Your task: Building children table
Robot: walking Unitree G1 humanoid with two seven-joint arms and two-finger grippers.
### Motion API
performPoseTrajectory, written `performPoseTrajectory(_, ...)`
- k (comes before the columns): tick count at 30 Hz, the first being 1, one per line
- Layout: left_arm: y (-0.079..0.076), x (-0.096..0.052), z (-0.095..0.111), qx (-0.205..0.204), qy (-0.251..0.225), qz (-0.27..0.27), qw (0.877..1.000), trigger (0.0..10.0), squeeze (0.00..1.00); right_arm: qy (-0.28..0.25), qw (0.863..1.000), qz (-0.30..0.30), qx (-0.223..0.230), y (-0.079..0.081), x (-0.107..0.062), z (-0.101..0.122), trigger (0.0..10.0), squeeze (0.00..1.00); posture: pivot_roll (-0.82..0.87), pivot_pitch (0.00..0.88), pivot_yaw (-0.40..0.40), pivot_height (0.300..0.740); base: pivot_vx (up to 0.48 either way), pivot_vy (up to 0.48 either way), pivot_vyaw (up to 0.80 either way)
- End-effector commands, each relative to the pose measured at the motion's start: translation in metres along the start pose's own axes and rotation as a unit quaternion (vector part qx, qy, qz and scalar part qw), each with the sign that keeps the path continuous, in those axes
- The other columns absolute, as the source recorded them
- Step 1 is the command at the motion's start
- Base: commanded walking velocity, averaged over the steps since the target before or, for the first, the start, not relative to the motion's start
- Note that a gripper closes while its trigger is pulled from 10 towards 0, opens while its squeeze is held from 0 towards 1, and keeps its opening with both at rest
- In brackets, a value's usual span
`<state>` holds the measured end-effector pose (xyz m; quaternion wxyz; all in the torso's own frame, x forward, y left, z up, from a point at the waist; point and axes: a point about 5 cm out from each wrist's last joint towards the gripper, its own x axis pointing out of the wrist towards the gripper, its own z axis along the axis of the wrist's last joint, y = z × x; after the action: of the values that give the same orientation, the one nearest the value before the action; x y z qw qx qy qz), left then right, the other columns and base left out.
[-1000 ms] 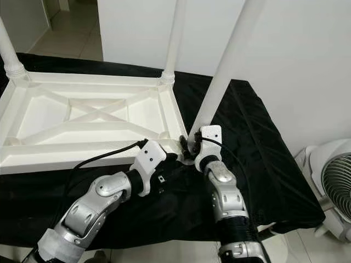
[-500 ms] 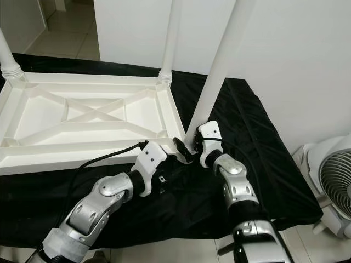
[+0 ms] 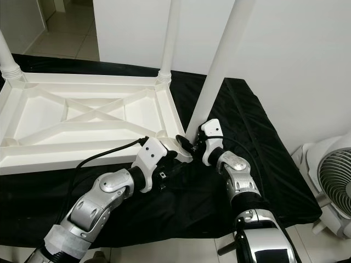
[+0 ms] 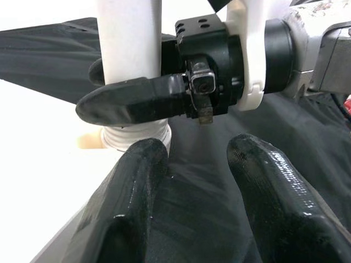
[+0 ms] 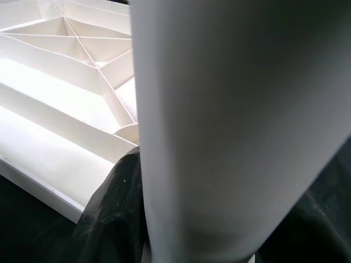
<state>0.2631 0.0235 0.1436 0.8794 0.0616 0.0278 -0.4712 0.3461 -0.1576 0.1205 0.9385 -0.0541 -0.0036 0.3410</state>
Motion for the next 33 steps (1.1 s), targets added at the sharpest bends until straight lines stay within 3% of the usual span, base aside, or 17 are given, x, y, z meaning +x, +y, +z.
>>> performPoseTrajectory(1, 0.002, 0.004, -0.001, 0.000, 0.009, 0.027, 1.000, 10.0, 0.00, 0.019, 1.000, 0.008, -0.001, 0.001, -0.003, -0.009, 0.0, 0.00, 0.18, 0.000, -0.130, 0.740, 0.000, 0.000, 0.00)
performPoseTrajectory(4, 0.002, 0.004, -0.002, -0.007, 0.012, 0.031, 0.999, 10.0, 0.00, 0.014, 1.000, -0.005, 0.006, 0.002, -0.003, -0.010, 0.2, 0.00, 0.17, 0.000, -0.128, 0.740, 0.000, 0.000, 0.00)
performPoseTrajectory(5, 0.002, 0.004, -0.002, -0.010, 0.012, 0.035, 0.999, 10.0, 0.00, 0.011, 1.000, -0.024, 0.015, 0.002, -0.003, -0.010, 10.0, 0.00, 0.18, 0.000, -0.128, 0.740, 0.000, 0.000, 0.00)
performPoseTrajectory(12, 0.004, 0.002, -0.002, -0.018, 0.003, 0.047, 0.999, 10.0, 0.00, -0.005, 0.990, -0.140, 0.032, 0.007, -0.003, -0.008, 10.0, 0.00, 0.17, 0.000, -0.120, 0.740, 0.000, 0.000, 0.00)
performPoseTrajectory(18, 0.005, 0.003, -0.001, -0.019, 0.002, 0.049, 0.999, 10.0, 0.00, -0.010, 0.983, -0.178, 0.039, 0.011, -0.003, -0.007, 10.0, 0.00, 0.16, 0.000, -0.119, 0.740, 0.000, 0.000, 0.00)
performPoseTrajectory(20, 0.006, 0.003, -0.001, -0.018, -0.002, 0.055, 0.998, 10.0, 0.00, -0.007, 0.964, -0.262, 0.051, 0.019, -0.006, -0.007, 10.0, 0.00, 0.15, 0.000, -0.124, 0.740, 0.000, 0.000, 0.00)
performPoseTrajectory(21, 0.006, 0.003, -0.001, -0.018, -0.002, 0.055, 0.998, 10.0, 0.00, -0.007, 0.964, -0.262, 0.051, 0.019, -0.006, -0.007, 10.0, 0.00, 0.15, 0.000, -0.124, 0.740, 0.000, 0.000, 0.00)
performPoseTrajectory(24, 0.008, 0.004, 0.000, -0.021, -0.006, 0.061, 0.998, 10.0, 0.00, 0.003, 0.943, -0.326, 0.061, 0.033, -0.009, -0.005, 10.0, 0.00, 0.15, 0.000, -0.128, 0.740, 0.000, 0.000, 0.00)
performPoseTrajectory(28, 0.008, 0.005, -0.001, -0.023, -0.012, 0.063, 0.998, 10.0, 0.00, 0.014, 0.938, -0.343, 0.053, 0.049, -0.009, 0.001, 10.0, 0.00, 0.15, 0.000, -0.135, 0.740, 0.000, 0.000, 0.00)
performPoseTrajectory(33, 0.008, 0.006, 0.001, -0.022, -0.018, 0.068, 0.997, 10.0, 0.00, 0.019, 0.937, -0.345, 0.052, 0.045, -0.013, 0.001, 10.0, 0.00, 0.14, 0.000, -0.141, 0.740, 0.000, 0.000, 0.00)
